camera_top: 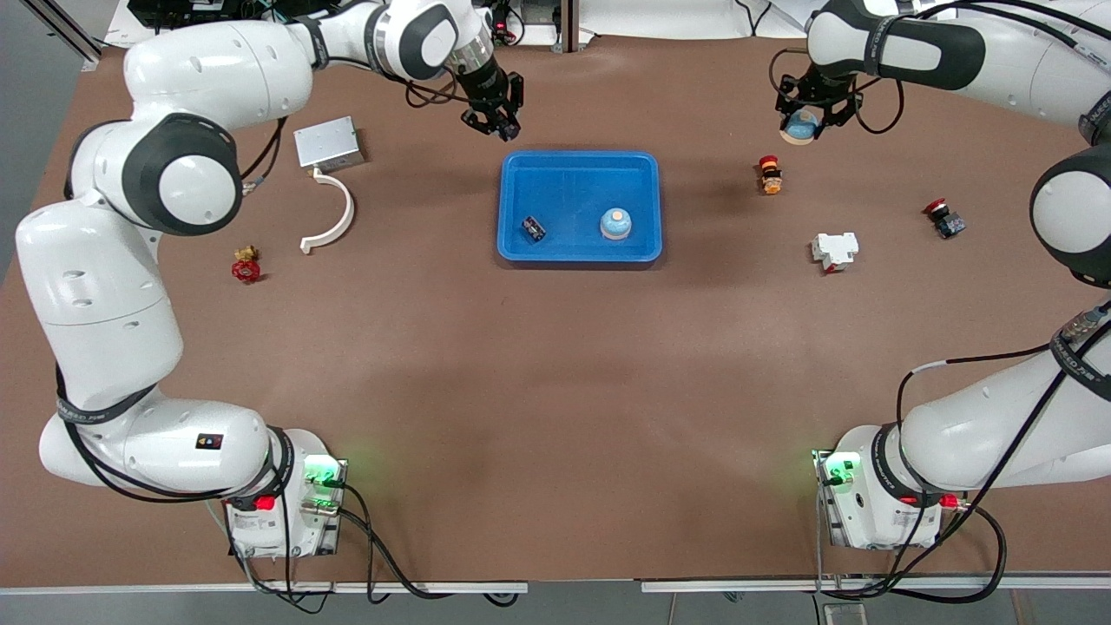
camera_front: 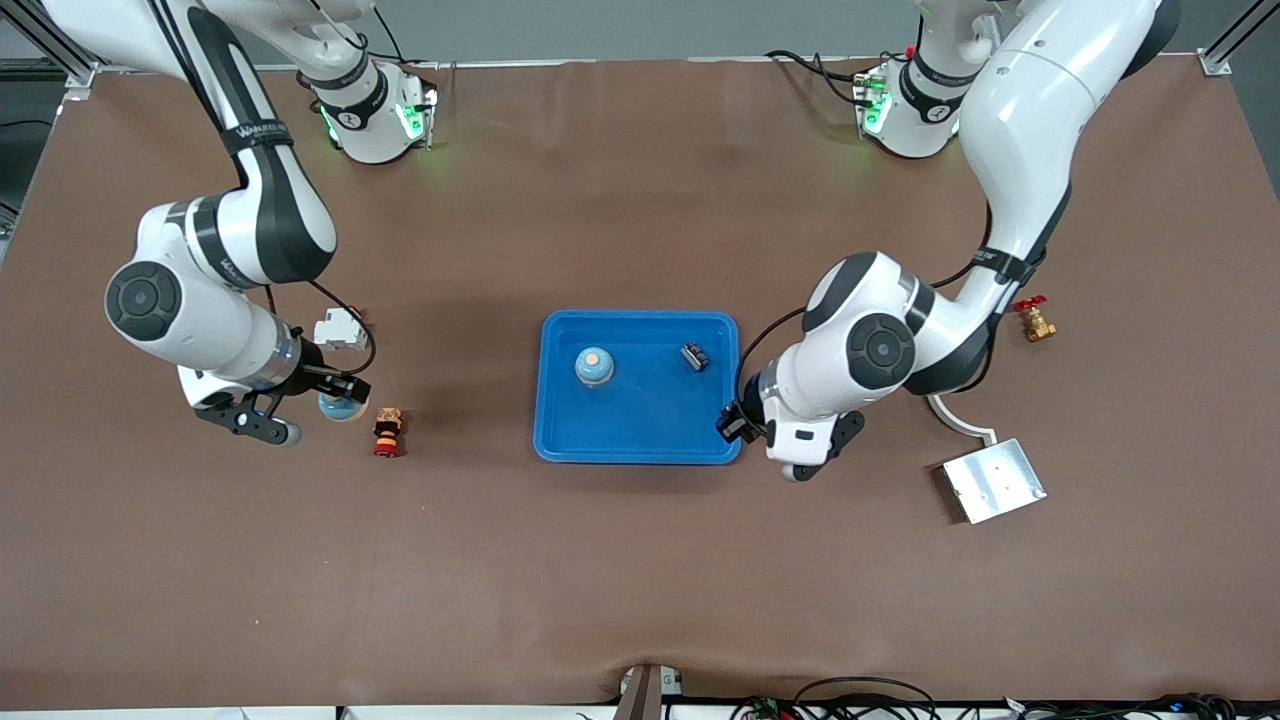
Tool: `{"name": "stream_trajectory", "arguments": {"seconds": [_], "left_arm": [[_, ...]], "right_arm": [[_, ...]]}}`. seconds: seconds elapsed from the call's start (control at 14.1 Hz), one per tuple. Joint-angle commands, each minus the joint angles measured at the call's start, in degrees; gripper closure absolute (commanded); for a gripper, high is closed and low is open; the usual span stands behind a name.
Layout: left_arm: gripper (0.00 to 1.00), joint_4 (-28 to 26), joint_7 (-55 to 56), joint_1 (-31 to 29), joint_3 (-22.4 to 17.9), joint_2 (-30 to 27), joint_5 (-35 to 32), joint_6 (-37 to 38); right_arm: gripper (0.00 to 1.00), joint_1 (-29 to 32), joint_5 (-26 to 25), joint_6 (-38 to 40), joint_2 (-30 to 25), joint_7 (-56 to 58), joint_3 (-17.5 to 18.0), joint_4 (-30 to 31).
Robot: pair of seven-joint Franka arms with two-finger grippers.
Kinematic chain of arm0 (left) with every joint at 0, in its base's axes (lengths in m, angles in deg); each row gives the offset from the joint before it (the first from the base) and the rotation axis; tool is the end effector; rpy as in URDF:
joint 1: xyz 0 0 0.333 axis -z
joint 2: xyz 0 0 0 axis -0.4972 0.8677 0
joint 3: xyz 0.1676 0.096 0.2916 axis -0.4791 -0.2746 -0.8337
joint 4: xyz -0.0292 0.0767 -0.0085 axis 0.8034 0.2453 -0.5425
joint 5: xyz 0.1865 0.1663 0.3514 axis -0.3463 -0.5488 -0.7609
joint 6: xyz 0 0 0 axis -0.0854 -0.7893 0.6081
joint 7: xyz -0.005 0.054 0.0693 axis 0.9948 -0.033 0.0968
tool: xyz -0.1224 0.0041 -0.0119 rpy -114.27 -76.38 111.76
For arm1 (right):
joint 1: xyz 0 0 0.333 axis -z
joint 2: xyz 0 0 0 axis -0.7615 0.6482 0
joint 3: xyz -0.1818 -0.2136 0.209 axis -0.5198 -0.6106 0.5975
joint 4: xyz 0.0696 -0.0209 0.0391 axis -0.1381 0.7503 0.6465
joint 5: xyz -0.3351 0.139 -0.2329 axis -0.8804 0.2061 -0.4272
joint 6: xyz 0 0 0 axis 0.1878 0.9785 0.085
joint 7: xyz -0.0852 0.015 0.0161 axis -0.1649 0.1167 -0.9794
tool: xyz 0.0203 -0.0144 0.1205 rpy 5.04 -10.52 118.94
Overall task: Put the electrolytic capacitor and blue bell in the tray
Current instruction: 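Carry the capacitor and the blue button into the tray with both grippers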
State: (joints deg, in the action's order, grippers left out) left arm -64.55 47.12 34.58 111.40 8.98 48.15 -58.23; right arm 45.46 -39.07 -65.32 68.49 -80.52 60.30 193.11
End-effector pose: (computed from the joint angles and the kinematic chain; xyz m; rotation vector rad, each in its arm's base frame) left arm 0.6775 -0.3937 0.3004 2.7081 0.9996 -0.2468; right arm 0.6416 0.1190 0.3631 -3.0656 0.5522 0.1089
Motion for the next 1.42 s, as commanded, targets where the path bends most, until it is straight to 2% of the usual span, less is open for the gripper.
{"name": "stream_trajectory", "arguments": {"seconds": [0.0,0.28,0.57,0.85,1.35], "left_arm": [[0.92,1.5,1.6,3.3,-2.9,1.8,0.0,-1.6],[0.92,1.5,3.4,8.3,-7.6,4.2,0.1,-5.3],[0.92,1.5,3.5,10.4,-8.4,5.8,0.0,-5.8],[0.92,1.5,5.2,14.7,-12.1,7.0,0.0,-5.9],[0.90,1.6,6.3,16.5,-13.6,7.9,0.0,-7.0]], "right_arm": [[1.00,-4.3,0.4,1.5,-0.1,-6.9,-0.3,-2.8],[1.00,-8.1,0.3,-0.6,0.8,-13.4,-0.3,-2.8],[1.00,-11.1,0.3,-3.9,2.3,-19.4,-0.3,-2.5],[1.00,-15.0,-0.5,-7.0,4.4,-25.7,-0.4,-2.8],[1.00,-19.2,-1.9,-9.5,9.1,-35.1,-0.5,-5.0]]}}
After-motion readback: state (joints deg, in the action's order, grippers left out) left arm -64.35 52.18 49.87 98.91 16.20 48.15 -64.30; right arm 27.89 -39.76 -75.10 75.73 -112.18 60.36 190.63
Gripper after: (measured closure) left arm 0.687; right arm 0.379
